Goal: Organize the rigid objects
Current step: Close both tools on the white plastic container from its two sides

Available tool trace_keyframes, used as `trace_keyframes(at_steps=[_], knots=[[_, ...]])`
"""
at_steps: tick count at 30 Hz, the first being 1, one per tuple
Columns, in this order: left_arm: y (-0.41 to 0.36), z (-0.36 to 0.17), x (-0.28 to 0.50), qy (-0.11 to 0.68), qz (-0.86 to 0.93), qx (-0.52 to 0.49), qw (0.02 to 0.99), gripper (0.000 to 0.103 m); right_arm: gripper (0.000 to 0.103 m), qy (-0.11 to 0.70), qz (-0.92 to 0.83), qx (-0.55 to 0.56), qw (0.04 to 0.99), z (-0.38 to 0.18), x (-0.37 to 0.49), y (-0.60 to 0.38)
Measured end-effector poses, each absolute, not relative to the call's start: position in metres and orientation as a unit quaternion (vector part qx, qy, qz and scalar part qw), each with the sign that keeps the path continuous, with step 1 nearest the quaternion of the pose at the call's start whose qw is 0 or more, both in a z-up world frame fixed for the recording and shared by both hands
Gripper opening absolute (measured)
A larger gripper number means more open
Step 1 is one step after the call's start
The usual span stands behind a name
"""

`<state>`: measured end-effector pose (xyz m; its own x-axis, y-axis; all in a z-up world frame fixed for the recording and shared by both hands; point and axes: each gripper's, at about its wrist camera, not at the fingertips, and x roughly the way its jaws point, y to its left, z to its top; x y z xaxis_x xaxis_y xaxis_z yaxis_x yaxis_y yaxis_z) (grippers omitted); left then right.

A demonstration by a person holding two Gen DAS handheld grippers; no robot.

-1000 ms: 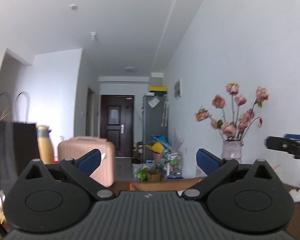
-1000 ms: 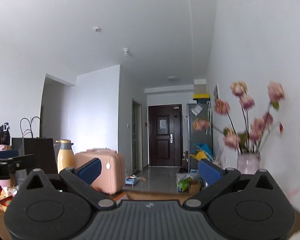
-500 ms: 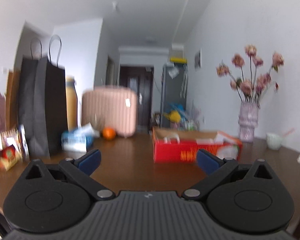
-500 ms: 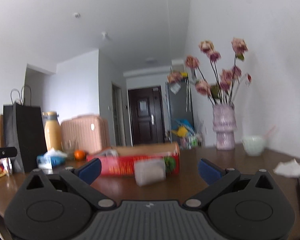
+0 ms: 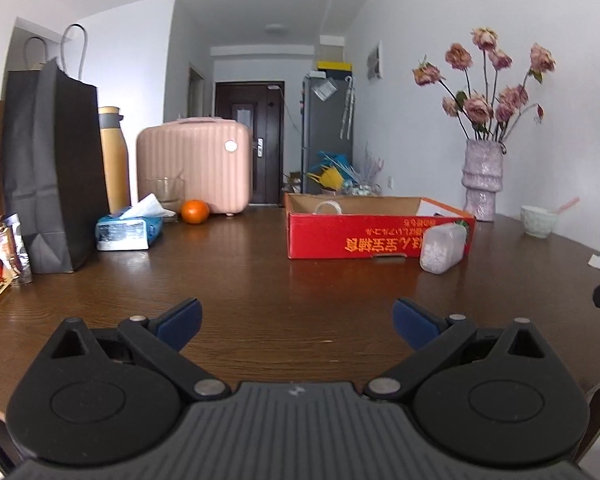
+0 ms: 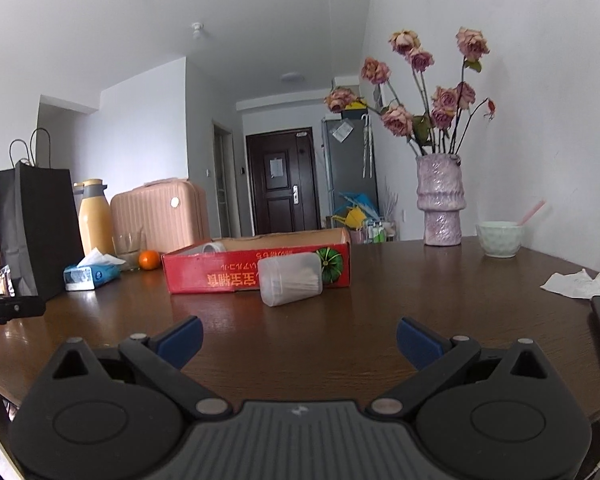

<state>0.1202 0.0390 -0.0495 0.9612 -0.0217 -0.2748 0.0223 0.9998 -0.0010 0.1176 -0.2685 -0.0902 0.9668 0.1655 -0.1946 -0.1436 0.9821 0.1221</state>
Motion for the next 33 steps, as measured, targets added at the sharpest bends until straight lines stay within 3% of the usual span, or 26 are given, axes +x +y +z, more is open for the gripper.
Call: trace_keyframes(at_steps=[13, 19, 21, 26, 31, 33], knots=[[0.001, -0.035, 0.197, 0.184, -0.067, 0.003, 0.981, 0.103, 0.101, 0.15, 0.079, 0.076, 0.983, -0.073, 0.188, -0.286], [-0.019, -0.027, 0.259, 0.238, -0.114, -0.038, 0.964, 0.103, 0.089, 0.206, 0.097, 0.093, 0.969, -0.065, 0.247, -0.297], [-0.024, -0.025, 0.285, 0.272, -0.136, -0.068, 0.95, 0.097, 0.086, 0.222, 0.11, 0.102, 0.963, -0.06, 0.27, -0.301], [-0.032, -0.025, 0.357, 0.354, -0.181, -0.18, 0.9, 0.066, 0.072, 0.254, 0.146, 0.115, 0.949, -0.05, 0.337, -0.304], [-0.053, -0.03, 0.412, 0.392, -0.213, -0.238, 0.863, 0.056, 0.055, 0.274, 0.178, 0.153, 0.933, -0.048, 0.407, -0.305], [-0.06, -0.033, 0.427, 0.398, -0.221, -0.25, 0.855, 0.048, 0.04, 0.292, 0.19, 0.173, 0.921, -0.051, 0.428, -0.304]])
